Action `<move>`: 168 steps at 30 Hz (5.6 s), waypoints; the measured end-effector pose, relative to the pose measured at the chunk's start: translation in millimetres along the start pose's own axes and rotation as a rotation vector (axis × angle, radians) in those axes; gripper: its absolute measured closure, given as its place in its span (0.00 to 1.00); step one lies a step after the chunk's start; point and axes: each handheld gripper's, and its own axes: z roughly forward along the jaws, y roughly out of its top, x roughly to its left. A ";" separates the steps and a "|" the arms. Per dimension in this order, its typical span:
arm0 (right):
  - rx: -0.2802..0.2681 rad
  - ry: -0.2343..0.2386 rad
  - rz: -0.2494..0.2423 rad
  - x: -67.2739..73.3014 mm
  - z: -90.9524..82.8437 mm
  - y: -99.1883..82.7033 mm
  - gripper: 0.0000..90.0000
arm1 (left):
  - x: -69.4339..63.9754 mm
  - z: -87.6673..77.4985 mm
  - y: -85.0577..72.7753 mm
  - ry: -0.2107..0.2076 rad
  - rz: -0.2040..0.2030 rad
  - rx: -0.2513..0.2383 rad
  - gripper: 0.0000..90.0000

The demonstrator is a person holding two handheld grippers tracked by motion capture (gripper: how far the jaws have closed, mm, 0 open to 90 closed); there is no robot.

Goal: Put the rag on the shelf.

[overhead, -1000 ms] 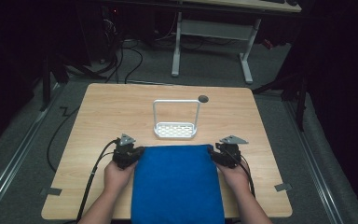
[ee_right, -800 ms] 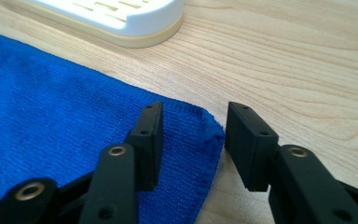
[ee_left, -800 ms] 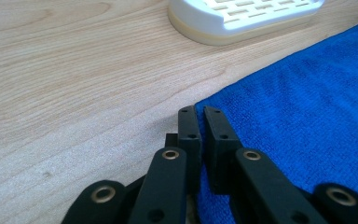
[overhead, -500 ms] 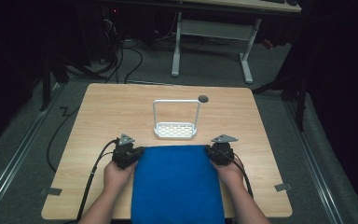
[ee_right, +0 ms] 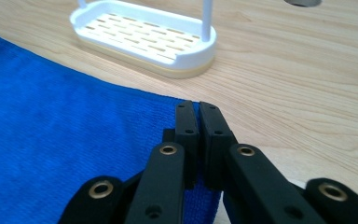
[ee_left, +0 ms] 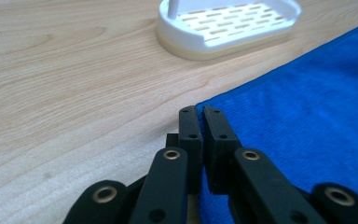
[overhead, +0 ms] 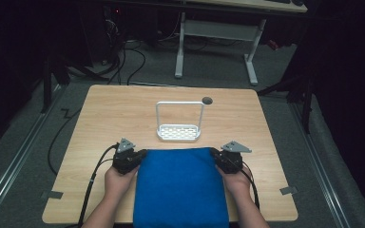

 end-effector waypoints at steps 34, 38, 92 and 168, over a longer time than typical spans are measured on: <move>-0.291 -0.016 -0.032 23.8 -53.8 28.3 0.98 | -22.5 -58.3 22.9 0.000 0.037 -0.302 0.97; -0.322 -0.017 -0.033 24.7 -60.8 31.8 0.98 | -26.3 -66.1 26.1 0.000 0.042 -0.338 0.97; -0.612 -0.027 -0.068 16.0 -106.3 135.4 0.98 | -24.9 -107.0 147.3 0.058 0.139 -0.561 0.97; -0.161 -0.047 -0.002 -50.5 66.2 111.9 0.98 | 54.9 58.1 92.7 0.050 0.023 -0.116 0.97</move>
